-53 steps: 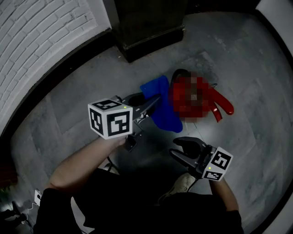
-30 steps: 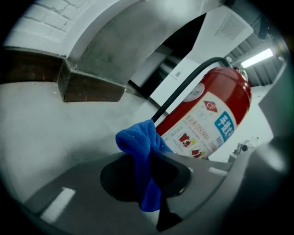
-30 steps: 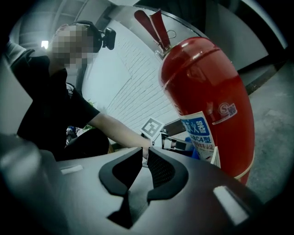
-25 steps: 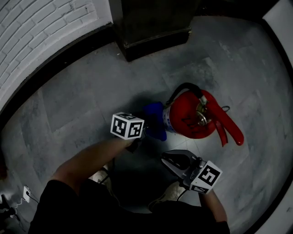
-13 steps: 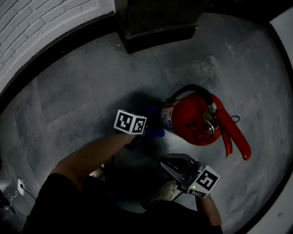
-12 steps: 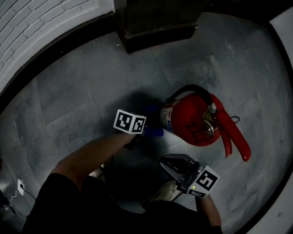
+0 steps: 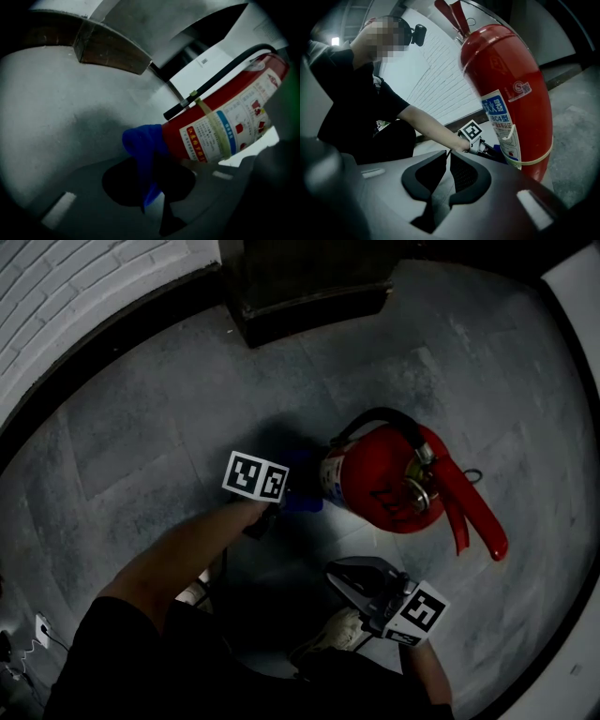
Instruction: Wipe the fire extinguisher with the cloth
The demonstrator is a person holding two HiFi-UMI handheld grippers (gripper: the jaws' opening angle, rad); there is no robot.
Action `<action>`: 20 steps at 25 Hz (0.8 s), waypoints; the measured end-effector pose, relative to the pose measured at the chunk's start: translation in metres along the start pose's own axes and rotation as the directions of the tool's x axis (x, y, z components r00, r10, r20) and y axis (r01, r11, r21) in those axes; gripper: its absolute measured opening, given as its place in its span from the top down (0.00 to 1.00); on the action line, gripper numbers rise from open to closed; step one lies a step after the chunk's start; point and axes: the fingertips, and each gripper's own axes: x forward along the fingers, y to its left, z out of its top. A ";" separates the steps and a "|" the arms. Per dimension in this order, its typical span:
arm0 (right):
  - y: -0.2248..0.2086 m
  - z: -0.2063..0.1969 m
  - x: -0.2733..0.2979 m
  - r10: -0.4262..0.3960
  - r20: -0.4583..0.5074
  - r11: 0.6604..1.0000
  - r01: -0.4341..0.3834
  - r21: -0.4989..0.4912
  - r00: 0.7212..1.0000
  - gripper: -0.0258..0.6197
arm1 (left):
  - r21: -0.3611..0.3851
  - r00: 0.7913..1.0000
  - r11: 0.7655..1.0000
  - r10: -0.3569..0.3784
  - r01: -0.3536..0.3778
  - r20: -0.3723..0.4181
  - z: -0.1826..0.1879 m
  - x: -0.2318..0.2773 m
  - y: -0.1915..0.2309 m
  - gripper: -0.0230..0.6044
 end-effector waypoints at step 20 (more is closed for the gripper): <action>0.038 0.005 0.022 0.126 -0.063 0.977 -0.135 -0.168 0.990 0.94 | 0.835 0.800 0.546 -0.472 -0.064 0.370 0.142 -0.221 -0.243 0.89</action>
